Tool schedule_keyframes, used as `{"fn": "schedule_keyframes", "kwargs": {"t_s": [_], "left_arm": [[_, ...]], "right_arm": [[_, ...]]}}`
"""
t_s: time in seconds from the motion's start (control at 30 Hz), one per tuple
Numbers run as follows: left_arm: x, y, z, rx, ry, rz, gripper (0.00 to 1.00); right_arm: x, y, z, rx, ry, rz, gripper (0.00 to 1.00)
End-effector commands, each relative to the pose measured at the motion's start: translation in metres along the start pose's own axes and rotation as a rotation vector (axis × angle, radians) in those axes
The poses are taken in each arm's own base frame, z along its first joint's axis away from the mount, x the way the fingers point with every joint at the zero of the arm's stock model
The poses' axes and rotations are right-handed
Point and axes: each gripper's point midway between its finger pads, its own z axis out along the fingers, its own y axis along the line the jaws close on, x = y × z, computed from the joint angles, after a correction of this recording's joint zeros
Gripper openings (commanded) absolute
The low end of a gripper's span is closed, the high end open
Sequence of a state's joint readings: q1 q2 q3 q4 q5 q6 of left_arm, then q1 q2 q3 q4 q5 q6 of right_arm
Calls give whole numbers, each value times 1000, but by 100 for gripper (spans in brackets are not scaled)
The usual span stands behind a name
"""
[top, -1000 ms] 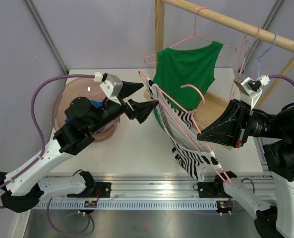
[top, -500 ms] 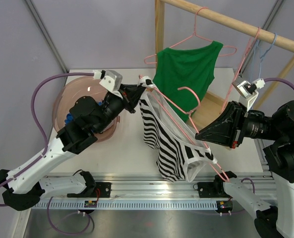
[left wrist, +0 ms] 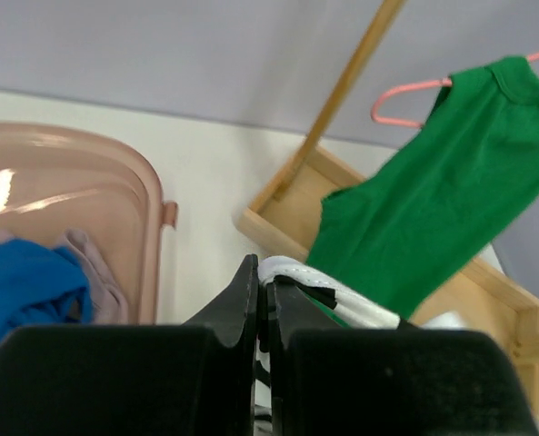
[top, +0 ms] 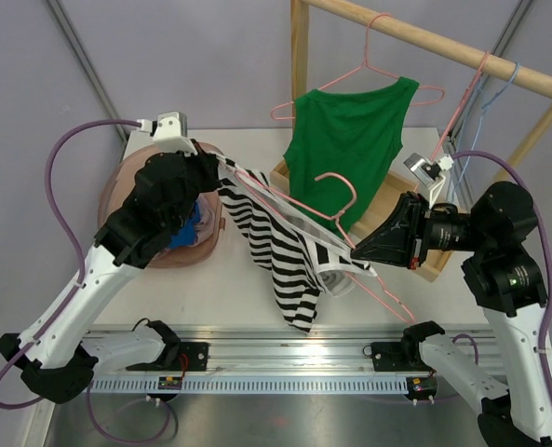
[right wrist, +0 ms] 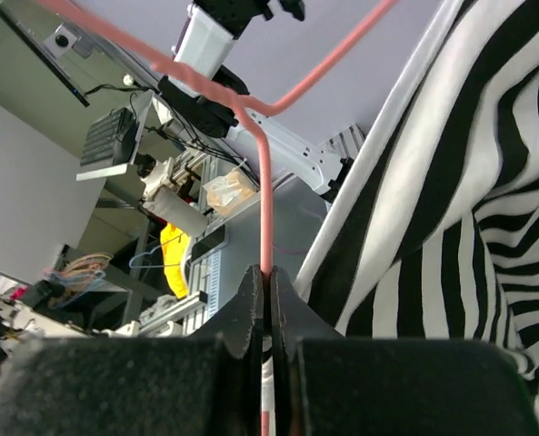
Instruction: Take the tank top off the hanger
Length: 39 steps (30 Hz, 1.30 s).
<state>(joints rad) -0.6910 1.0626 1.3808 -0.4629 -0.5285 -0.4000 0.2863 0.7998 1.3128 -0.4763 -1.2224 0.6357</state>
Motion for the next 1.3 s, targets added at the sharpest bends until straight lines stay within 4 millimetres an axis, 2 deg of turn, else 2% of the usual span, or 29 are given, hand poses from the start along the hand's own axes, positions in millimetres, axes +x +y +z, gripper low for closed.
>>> {"fn": "schedule_keyframes", "kwargs": {"t_s": [0.0,0.07,0.17,0.23,0.27,0.3,0.33,0.37,0.4,0.43,0.47,0.5,0.53,0.57,0.6,0.63,0.73,0.8,0.87,1.0,1.07,1.1,1.17,1.2,1.23,1.27], "left_arm": [[-3,7,1,-19,50,-89,0],[5,-13,3,82,96,-89,0],[24,-59,-11,356,191,-112,0],[22,-68,-19,417,187,-145,0],[41,-80,-30,522,252,-145,0],[49,-86,-36,569,270,-159,0],[46,-95,-43,639,240,-165,0],[68,-101,-58,705,286,-152,0],[76,-104,-65,727,288,-130,0],[87,-114,-78,776,308,-109,0],[107,-112,-83,792,337,-70,0],[117,-114,-89,811,352,-53,0],[130,-118,-98,843,380,-36,0],[139,-118,-102,855,397,-25,0],[157,-111,-105,850,424,-13,0],[166,-107,-105,833,437,-7,0],[185,-73,-90,636,449,-13,0],[187,-53,-80,519,430,-1,0],[194,-31,-73,399,440,20,0],[193,-9,-71,292,430,39,3],[188,-4,-73,269,419,38,13],[186,-2,-73,262,416,38,31],[181,0,-76,263,406,44,48],[182,2,-77,254,410,47,72],[180,3,-77,251,405,46,82],[178,4,-77,250,399,46,88]], "right_arm": [[15,57,-16,-153,33,-260,0],[14,56,-16,-136,3,-315,0],[12,50,-15,-116,-36,-400,0],[1,46,-15,-68,-108,-450,0],[-6,39,-14,-32,-153,-460,0],[-24,31,-15,44,-253,-461,0],[-36,25,-16,88,-316,-452,0],[-42,14,-17,122,-369,-396,0],[-66,18,-23,147,-502,-437,0],[-77,19,-27,152,-574,-448,0],[-88,20,-30,122,-657,-464,0],[-104,17,-40,144,-770,-459,0],[-111,16,-45,142,-832,-461,0],[-114,0,-46,152,-881,-414,0],[-128,7,-58,132,-993,-447,0],[-133,0,-62,146,-1032,-433,0],[-144,-40,-69,327,-1057,-311,0],[-141,-66,-72,448,-1027,-190,0],[-132,-80,-72,487,-1013,-116,0],[-122,-99,-89,609,-1057,-17,0],[-121,-106,-99,676,-1081,30,0],[-123,-115,-104,724,-1097,47,0],[-131,-121,-105,787,-1075,60,0],[-135,-123,-105,806,-1071,61,0],[-139,-124,-105,819,-1067,58,0],[-146,-119,-107,830,-1073,61,0]]}}
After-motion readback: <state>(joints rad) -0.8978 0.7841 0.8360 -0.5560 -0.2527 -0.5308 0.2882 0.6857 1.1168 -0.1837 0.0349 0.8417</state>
